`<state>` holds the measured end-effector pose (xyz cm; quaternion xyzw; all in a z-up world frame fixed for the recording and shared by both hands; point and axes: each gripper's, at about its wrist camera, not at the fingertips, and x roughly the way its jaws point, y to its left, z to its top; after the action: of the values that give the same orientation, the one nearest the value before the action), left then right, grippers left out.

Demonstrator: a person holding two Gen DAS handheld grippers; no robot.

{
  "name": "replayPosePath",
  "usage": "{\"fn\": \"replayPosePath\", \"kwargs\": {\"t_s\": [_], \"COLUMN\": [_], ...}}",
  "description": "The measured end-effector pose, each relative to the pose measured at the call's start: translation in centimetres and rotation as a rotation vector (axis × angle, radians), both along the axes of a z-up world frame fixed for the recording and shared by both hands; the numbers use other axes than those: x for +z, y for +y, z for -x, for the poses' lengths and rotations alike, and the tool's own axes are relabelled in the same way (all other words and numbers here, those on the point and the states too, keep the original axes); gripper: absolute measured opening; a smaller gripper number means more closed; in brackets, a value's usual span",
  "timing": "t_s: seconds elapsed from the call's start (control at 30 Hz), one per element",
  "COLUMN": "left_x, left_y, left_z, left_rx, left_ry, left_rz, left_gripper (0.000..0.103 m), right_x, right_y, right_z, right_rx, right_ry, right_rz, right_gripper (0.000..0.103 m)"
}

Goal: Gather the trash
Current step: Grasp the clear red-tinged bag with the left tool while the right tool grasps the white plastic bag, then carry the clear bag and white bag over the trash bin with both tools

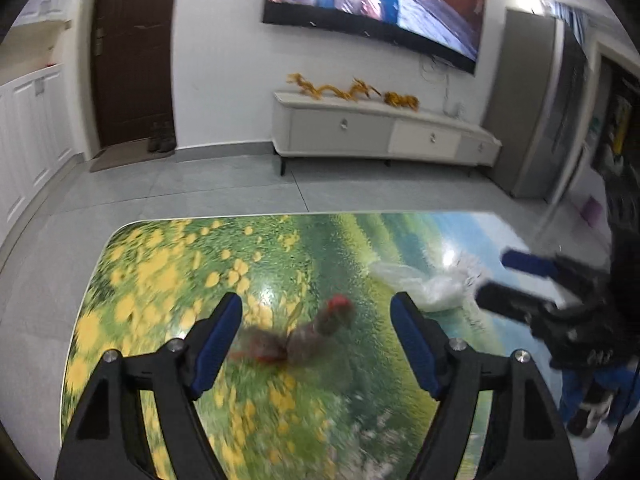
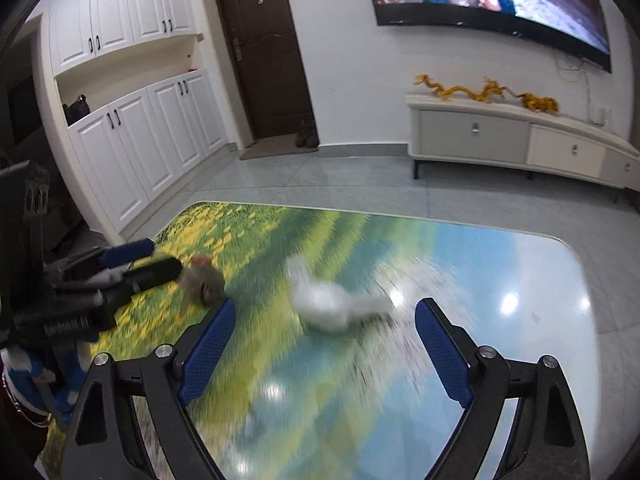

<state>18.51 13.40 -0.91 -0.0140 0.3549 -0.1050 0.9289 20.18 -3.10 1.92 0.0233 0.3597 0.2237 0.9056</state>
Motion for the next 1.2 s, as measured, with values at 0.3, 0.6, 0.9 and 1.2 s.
{"fn": "replayPosePath", "kwargs": {"t_s": [0.3, 0.6, 0.9, 1.2], "left_x": [-3.2, -4.1, -2.7, 0.5], "left_y": [0.0, -1.8, -4.2, -11.2], "left_z": [-3.5, 0.3, 8.0, 15.8], "left_rx": [-0.12, -0.176, -0.186, -0.287], "left_ry": [0.133, 0.165, 0.147, 0.111], "left_rz": [-0.026, -0.033, 0.018, 0.036], "left_gripper": [0.075, 0.026, 0.012, 0.011], "right_x": [-3.3, -4.0, -3.1, -1.1], "right_y": [2.9, 1.4, -2.6, -8.5], "right_z": [-4.9, -0.3, 9.3, 18.8], "right_rx": [0.122, 0.162, 0.119, -0.047], "right_ry": [0.114, 0.133, 0.132, 0.08], "right_rz": [0.044, 0.086, 0.041, 0.09], "right_gripper": [0.066, 0.033, 0.032, 0.032]}}
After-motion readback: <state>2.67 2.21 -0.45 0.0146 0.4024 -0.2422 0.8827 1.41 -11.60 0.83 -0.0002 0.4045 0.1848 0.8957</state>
